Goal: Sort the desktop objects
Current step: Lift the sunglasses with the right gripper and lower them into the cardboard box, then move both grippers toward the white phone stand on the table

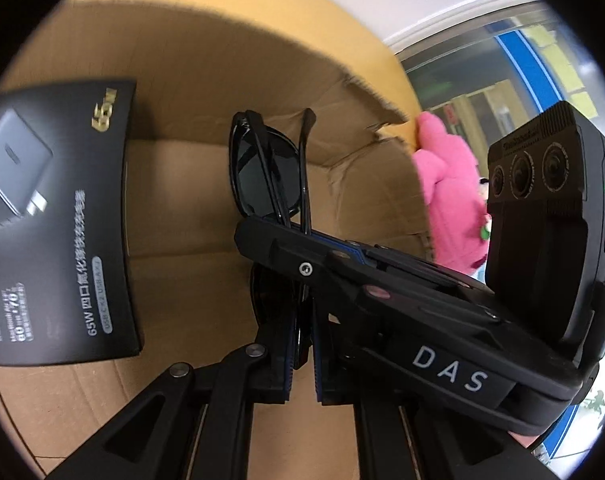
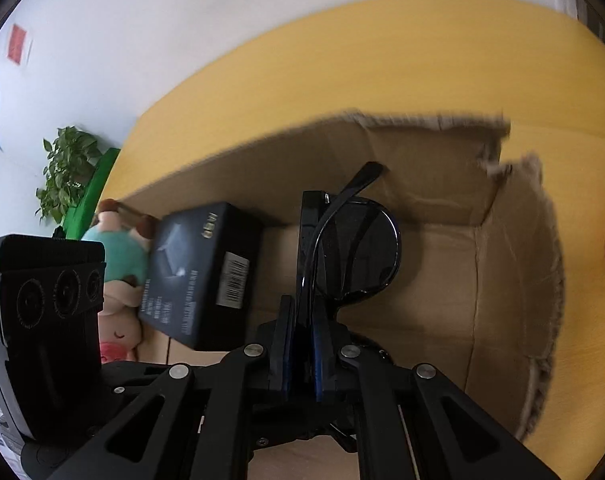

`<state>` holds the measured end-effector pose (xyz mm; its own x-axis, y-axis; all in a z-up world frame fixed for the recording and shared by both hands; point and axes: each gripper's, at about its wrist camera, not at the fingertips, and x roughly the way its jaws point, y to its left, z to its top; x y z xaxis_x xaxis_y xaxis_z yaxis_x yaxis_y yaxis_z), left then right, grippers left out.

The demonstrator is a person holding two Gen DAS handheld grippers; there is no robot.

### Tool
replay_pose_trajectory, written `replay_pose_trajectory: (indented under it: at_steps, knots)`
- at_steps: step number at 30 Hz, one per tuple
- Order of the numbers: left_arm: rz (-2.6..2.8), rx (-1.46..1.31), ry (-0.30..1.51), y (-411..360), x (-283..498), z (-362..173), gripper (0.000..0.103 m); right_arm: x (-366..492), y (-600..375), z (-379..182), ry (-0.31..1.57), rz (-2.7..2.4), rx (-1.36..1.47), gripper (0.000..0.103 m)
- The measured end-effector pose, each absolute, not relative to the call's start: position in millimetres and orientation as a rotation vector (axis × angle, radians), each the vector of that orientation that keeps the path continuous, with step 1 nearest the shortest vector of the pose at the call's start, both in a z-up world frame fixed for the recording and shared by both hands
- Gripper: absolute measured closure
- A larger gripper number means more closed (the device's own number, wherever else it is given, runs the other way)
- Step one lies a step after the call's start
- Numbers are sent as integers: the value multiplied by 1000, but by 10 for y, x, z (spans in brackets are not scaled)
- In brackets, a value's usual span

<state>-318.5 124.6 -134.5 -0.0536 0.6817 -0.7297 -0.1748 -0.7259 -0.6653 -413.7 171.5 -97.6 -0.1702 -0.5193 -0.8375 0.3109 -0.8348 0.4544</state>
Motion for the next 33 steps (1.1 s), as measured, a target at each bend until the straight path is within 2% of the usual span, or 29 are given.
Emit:
replay_pose_trajectory:
  at_steps: [6,10,12,14,18,20,21,22,23,25,28,33]
  knots:
    - [1799,-1705,-607,1156,-3111,-1458,94,-4114,1704,-1066,-211,-2060,1587,96]
    - [1849,-1697,-540,1096,-2947,-1316,75,-4070,1764,-971,-244,-2066,1555,91]
    - [1889,-1667,-502,1045,-2809,-1156,73,-4022,1808,-866,-246,-2077,1534,80]
    - [1935,-1612,-466,960,-2656,-924,73,-3898,1858,-652,-209,-2120,1487,57]
    - [2101,-1441,-352,729,-2196,-366,73,-3496,2075,-110,-137,-2309,1314,44]
    - [2208,-1335,-288,587,-1899,-63,72,-3208,2215,168,-133,-2392,1202,25]
    - [2274,-1268,-239,519,-1732,133,69,-3052,2261,284,-124,-2433,1148,20]
    - [2335,-1206,-205,437,-1554,295,58,-2840,2321,416,-100,-2499,1078,8]
    - [2395,-1144,-190,425,-1469,438,40,-2591,2359,531,-70,-2561,1010,0]
    - [2513,-977,-159,281,-1124,692,22,-2193,2385,660,-42,-2601,920,0]
    - [2643,-767,-112,58,-557,927,22,-1636,2331,729,6,-2570,870,0]
    - [2749,-648,-169,-107,16,955,22,-978,2127,676,23,-2559,826,0]
